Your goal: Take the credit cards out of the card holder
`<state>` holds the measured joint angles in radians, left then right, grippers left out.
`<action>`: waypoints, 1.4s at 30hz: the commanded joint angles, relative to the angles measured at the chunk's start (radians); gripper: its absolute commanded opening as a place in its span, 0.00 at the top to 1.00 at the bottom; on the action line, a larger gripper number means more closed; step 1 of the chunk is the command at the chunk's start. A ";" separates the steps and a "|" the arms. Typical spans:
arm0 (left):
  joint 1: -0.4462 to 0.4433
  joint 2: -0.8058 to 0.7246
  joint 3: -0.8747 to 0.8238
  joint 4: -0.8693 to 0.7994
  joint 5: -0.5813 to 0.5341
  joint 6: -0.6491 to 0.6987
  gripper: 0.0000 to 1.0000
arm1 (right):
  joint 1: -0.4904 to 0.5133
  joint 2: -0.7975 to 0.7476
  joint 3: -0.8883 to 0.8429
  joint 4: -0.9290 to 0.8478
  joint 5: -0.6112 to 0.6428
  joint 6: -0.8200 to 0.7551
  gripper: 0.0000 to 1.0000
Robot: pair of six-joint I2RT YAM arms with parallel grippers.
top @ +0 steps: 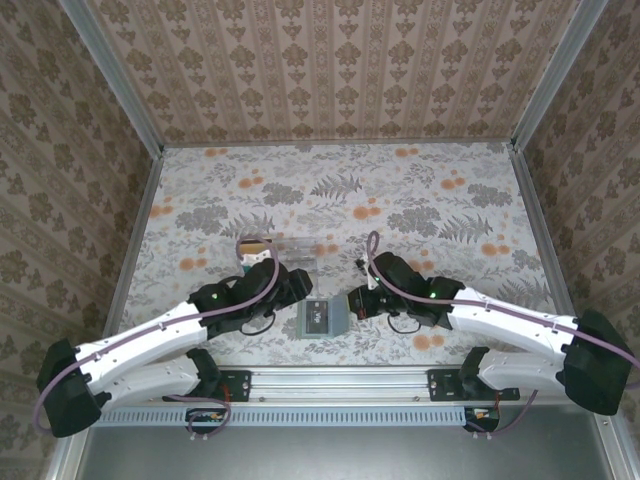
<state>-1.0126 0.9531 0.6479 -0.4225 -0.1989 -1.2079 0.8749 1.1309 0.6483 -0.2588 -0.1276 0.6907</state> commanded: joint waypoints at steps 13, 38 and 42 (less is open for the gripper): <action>0.005 0.095 -0.032 0.051 0.068 0.128 0.32 | -0.024 -0.020 0.020 -0.250 0.197 -0.003 0.49; 0.212 0.220 -0.109 0.170 0.481 0.294 0.75 | 0.000 0.279 0.127 -0.001 -0.086 0.156 0.78; 0.208 0.245 -0.141 0.206 0.488 0.291 0.76 | 0.000 0.316 0.091 0.078 -0.107 0.173 0.78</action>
<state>-0.8089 1.1900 0.5278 -0.2474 0.2569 -0.9443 0.8688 1.4281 0.7662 -0.2745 -0.1844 0.8238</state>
